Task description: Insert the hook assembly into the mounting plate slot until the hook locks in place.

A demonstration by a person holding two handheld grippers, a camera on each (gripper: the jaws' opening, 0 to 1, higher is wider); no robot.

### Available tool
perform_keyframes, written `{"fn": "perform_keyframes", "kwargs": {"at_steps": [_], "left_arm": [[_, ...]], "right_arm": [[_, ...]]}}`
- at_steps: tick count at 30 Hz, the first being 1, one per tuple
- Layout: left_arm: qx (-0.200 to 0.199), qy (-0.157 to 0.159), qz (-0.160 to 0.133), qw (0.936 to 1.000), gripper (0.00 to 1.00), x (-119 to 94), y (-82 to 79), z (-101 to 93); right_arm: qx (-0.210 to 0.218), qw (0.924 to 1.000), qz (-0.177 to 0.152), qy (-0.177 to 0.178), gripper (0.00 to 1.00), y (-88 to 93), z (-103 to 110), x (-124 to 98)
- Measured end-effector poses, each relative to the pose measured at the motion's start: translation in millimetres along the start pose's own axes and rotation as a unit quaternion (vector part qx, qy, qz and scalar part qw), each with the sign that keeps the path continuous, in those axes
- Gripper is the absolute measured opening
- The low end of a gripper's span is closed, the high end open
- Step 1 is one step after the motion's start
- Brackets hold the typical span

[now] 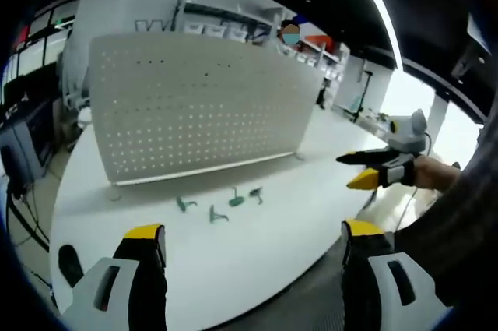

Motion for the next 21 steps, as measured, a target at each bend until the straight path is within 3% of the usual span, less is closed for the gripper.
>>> {"fn": "perform_keyframes", "kwargs": {"at_steps": [21], "left_arm": [[-0.013, -0.013, -0.002, 0.9998, 0.95, -3.4, 3.0, 5.5]], "right_arm": [[-0.002, 0.9997, 0.022, -0.014, 0.88, 4.8, 3.3, 3.2]]}}
Point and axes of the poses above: the point that each gripper's makers call its tool centre point, and the gripper's own axes: x roughly forward along the fingers, z roughly to its left, y roughly out of its underside, the point moved 9 cm from there along -x, roughly backward along the fingers, and after that the axes turned 12 degrees about -x, right-handed, at the moved point
